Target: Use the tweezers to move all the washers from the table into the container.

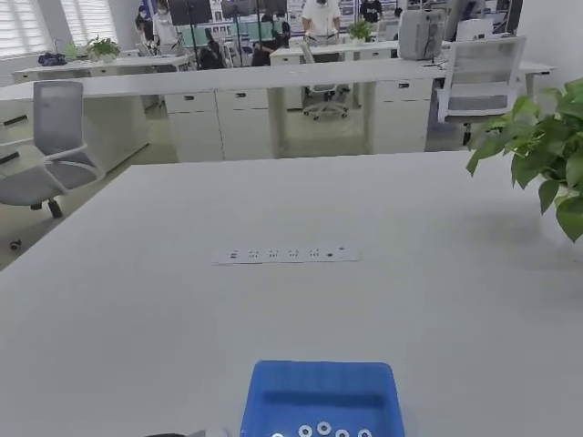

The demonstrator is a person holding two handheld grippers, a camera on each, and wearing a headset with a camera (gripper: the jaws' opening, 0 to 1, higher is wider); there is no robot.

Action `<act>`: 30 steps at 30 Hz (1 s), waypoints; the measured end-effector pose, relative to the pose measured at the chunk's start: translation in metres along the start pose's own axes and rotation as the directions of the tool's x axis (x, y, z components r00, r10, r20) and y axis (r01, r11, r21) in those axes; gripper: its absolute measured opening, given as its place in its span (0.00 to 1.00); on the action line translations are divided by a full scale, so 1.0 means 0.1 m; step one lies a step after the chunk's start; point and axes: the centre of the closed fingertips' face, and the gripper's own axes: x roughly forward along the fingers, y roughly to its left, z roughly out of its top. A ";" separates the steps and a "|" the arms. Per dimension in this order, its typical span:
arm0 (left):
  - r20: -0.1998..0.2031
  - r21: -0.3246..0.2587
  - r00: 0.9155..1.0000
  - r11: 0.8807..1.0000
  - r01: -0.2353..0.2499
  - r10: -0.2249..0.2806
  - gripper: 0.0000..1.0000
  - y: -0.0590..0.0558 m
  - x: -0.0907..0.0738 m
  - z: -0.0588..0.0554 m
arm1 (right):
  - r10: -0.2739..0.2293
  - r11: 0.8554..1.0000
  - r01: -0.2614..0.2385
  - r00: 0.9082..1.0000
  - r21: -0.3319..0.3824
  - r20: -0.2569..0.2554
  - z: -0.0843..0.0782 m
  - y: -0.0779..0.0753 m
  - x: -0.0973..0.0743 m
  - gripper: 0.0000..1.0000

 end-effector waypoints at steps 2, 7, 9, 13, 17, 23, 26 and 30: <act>0.022 -0.051 0.999 0.998 -0.036 0.037 0.29 0.03 -0.04 -0.09 | 0.005 1.000 -0.006 1.000 0.016 0.003 -0.01 0.00 0.01 0.66; 0.108 -0.226 0.990 0.972 -0.069 0.095 0.48 0.04 -0.15 -0.29 | 0.002 0.999 -0.002 1.000 0.044 -0.007 -0.06 -0.03 0.02 0.71; 0.155 -0.315 0.977 0.945 -0.091 0.145 0.56 0.06 -0.22 -0.41 | -0.001 0.998 0.002 1.000 0.057 -0.008 -0.07 -0.04 0.02 0.73; 0.264 -0.437 0.924 0.888 -0.142 0.278 0.74 0.14 -0.37 -0.46 | -0.008 0.998 0.008 1.000 0.068 -0.010 -0.07 -0.05 0.02 0.77; 0.381 -0.562 0.818 0.811 -0.164 0.430 0.80 0.25 -0.62 -0.41 | -0.015 0.998 0.015 1.000 0.069 -0.003 -0.06 -0.06 0.02 0.79; 0.600 -0.758 0.403 0.652 0.010 0.691 0.93 0.55 -1.37 -0.10 | -0.104 0.993 0.098 0.989 0.058 0.108 0.15 -0.21 -0.04 0.92; 0.608 -0.775 0.257 0.632 -0.017 0.751 0.98 0.61 -1.64 -0.12 | -0.138 0.988 0.124 0.976 0.089 0.169 0.25 -0.27 -0.08 0.99; 0.630 -0.756 0.125 0.642 -0.124 0.766 0.98 0.59 -1.87 -0.05 | -0.188 0.980 0.167 0.953 0.107 0.238 0.38 -0.36 -0.17 0.99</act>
